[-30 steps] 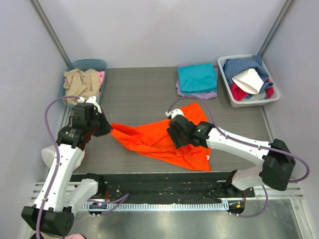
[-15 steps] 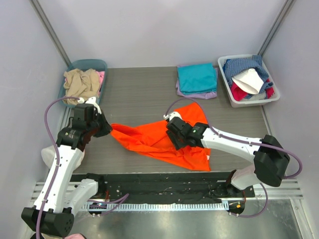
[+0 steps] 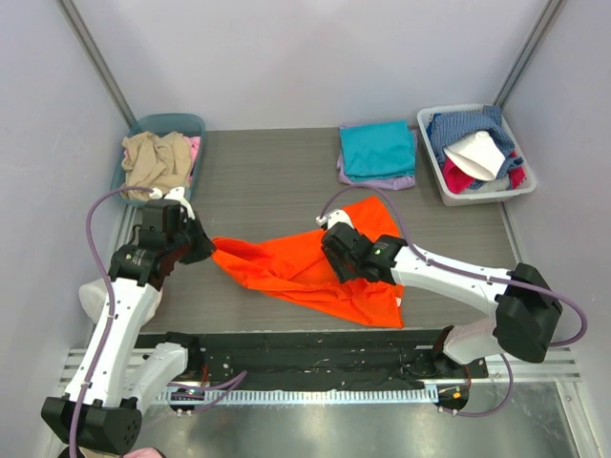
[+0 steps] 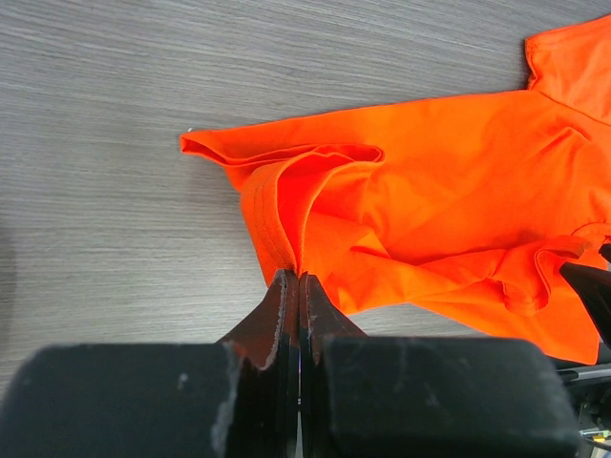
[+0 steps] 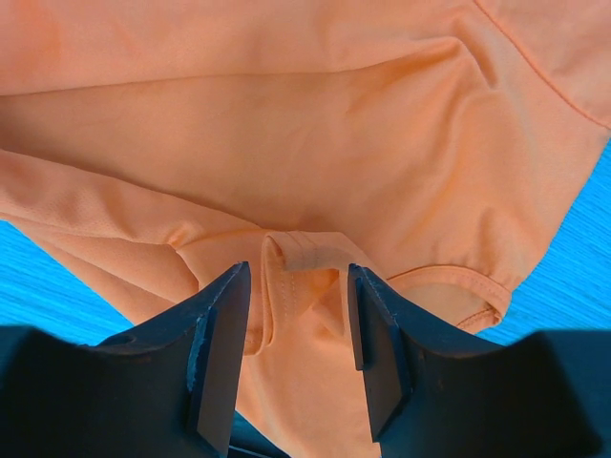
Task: Fold and stack the t-shirts
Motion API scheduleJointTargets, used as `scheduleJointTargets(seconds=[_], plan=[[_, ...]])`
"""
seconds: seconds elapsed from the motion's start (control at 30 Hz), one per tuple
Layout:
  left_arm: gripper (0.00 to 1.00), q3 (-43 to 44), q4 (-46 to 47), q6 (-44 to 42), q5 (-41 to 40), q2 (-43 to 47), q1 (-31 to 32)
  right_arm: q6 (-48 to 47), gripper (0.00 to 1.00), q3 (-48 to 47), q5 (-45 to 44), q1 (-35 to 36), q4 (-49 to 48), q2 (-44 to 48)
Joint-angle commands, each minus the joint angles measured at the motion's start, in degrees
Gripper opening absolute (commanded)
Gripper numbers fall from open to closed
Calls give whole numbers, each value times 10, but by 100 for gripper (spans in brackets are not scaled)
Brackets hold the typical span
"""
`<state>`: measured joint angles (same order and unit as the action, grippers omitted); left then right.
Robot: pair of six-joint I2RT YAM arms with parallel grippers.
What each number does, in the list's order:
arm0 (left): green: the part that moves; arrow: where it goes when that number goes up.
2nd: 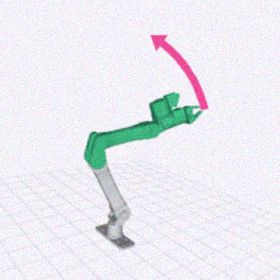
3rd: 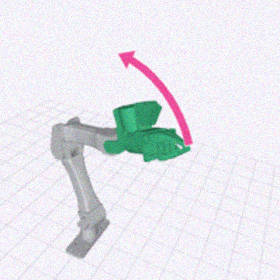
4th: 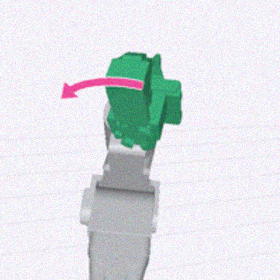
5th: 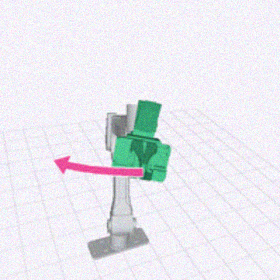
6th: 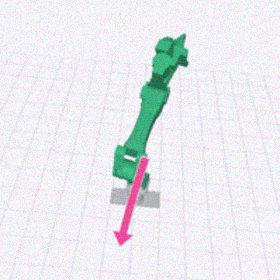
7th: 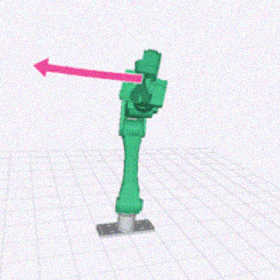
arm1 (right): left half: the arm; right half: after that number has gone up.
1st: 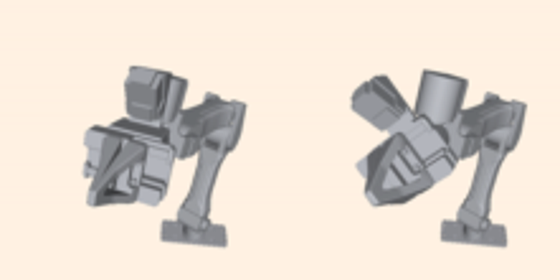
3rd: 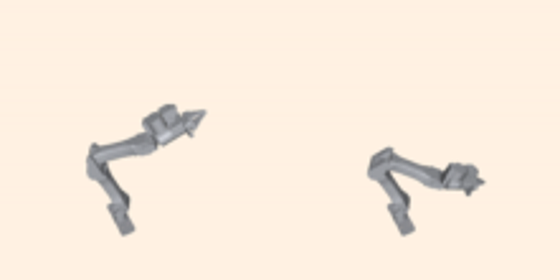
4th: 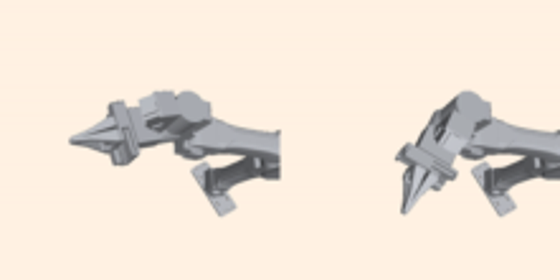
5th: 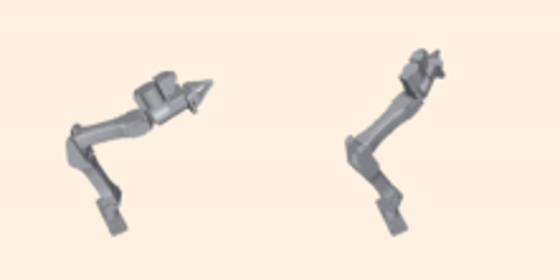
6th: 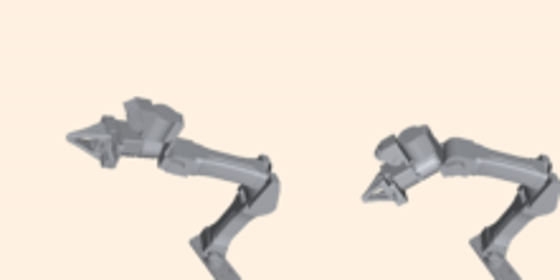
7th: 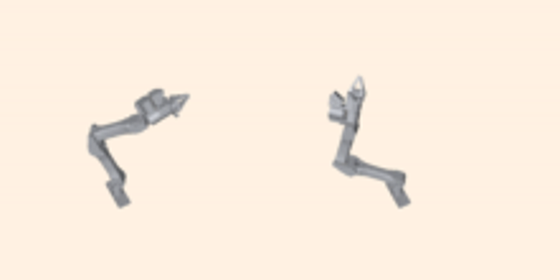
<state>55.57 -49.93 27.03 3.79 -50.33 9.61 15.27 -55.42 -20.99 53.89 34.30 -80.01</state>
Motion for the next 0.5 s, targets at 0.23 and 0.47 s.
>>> scheduleJointTargets(seconds=[0.23,0.47], plan=[[0,-6,21,6,14,11,-3,-11,52,-8,-18,-2,-14,0],[0,-8,22,7,14,12,-3,-19,51,-14,-19,-1,-22,-17]])
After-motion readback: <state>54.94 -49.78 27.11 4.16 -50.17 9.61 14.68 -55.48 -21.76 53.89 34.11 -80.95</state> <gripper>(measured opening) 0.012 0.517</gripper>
